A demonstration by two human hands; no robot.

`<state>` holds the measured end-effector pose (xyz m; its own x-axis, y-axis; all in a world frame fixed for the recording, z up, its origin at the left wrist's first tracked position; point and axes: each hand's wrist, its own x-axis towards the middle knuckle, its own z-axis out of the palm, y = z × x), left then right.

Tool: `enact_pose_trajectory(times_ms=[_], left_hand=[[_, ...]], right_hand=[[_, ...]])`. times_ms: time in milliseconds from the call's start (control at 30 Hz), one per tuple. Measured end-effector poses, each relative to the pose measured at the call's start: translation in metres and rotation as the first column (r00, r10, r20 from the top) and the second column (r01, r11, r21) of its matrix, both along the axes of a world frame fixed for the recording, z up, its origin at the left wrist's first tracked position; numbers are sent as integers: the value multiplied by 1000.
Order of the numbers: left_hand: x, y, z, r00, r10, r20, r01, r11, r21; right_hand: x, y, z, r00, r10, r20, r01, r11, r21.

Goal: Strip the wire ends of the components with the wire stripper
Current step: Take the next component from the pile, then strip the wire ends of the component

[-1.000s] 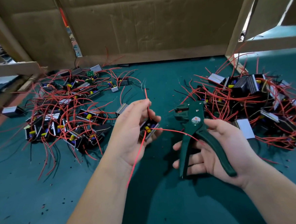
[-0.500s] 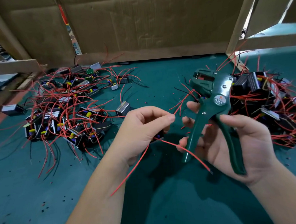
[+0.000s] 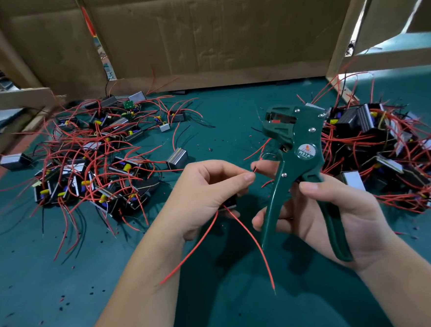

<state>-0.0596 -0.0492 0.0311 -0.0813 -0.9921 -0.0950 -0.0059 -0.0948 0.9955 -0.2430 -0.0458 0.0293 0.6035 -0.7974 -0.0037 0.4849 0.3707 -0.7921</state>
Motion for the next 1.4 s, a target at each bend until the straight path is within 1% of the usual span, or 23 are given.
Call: enact_pose_trajectory(times_ms=[67,133,200,333,400,500,600,633,700,800,867,933,1033,1133,1267,1400], left_hand=[[0,0,0,1000,13,3,-13,1000,5],[-1,-1,0,998,61,-15,-61,998,8],[1,-3,0,992,120,-47,-120,993,16],[5,-3,4,967,189,-171,-199,979,-42],[9,-3,5,965,153,-215,-178,979,-103],[16,-1,6,975,39,-218,-79,981,-177],[18,1,5,975,-58,-214,8,973,-229],[18,2,5,978,-54,-199,6,973,-231],[20,0,2,994,19,-107,-45,967,-249],[26,-5,0,990,136,42,-113,928,-355],[31,-7,-3,969,212,129,-136,887,-441],[33,-8,-4,931,290,223,-141,847,-513],[31,-8,-5,876,362,319,-107,791,-602],[30,-8,-5,848,385,365,-63,756,-651],[29,-7,-5,836,410,366,-63,733,-677],[28,-8,-4,826,415,380,-38,715,-698]], right_hand=[[1,0,0,1000,-13,-10,13,1000,7],[1,0,-1,999,-31,-13,31,999,12],[1,0,-1,1000,-12,3,12,1000,9],[3,0,-3,999,-14,37,12,999,45],[3,0,-4,998,-44,44,41,997,66],[3,-1,-5,996,-84,14,82,992,97],[3,-1,-5,999,-44,-30,47,993,104],[3,0,-5,999,-10,-51,15,994,109],[3,2,-4,993,96,-72,-87,989,122],[4,5,-3,966,235,-106,-222,967,127],[5,6,-5,955,269,-125,-253,958,132],[7,7,-7,955,273,-112,-256,956,146],[7,6,-8,959,264,-105,-250,959,130],[7,6,-9,959,250,-137,-236,965,113],[7,6,-12,958,211,-193,-196,976,93],[7,6,-14,960,198,-196,-184,979,84]])
